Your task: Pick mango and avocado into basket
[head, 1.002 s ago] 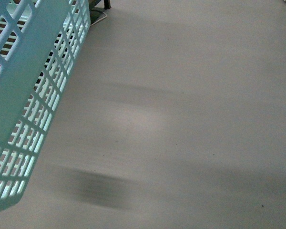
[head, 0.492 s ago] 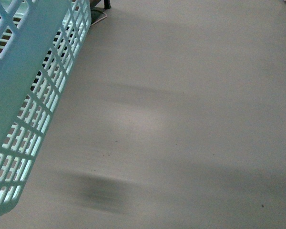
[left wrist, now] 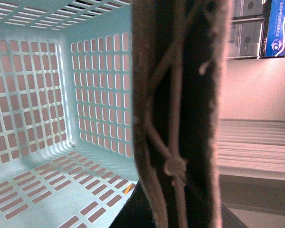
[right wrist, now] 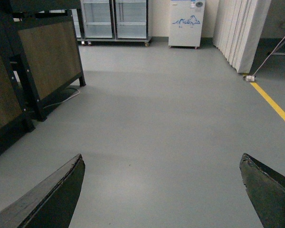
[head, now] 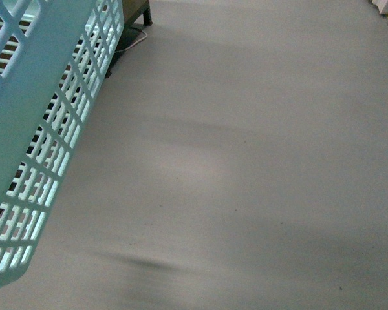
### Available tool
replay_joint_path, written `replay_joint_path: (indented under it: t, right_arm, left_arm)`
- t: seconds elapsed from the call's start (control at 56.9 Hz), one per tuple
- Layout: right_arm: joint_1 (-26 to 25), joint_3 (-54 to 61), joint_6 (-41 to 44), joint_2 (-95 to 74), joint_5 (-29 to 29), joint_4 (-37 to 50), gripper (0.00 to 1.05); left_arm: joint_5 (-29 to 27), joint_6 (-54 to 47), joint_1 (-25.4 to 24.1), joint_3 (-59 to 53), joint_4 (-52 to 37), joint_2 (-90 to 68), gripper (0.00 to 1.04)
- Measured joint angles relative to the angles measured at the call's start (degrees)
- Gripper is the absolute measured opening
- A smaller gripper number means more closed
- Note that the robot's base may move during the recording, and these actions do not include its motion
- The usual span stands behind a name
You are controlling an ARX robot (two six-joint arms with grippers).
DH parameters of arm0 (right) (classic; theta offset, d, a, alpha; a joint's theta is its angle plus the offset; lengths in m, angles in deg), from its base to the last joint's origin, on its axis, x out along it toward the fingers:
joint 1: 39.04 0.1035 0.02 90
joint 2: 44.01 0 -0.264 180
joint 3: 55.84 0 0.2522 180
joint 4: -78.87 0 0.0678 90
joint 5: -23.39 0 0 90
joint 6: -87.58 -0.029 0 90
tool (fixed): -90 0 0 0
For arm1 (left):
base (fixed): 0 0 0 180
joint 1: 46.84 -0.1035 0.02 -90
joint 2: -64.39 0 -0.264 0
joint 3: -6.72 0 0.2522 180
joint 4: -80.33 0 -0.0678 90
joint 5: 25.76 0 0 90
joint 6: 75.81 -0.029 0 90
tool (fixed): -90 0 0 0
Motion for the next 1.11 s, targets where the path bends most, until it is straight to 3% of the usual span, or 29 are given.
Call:
replay_joint_path:
  t: [1.108]
  right_arm:
    - [0.0, 0.0, 0.0, 0.0, 0.0, 0.0, 0.97]
  left_arm:
    - [0.0, 0.0, 0.0, 0.3, 0.0, 0.0, 0.06]
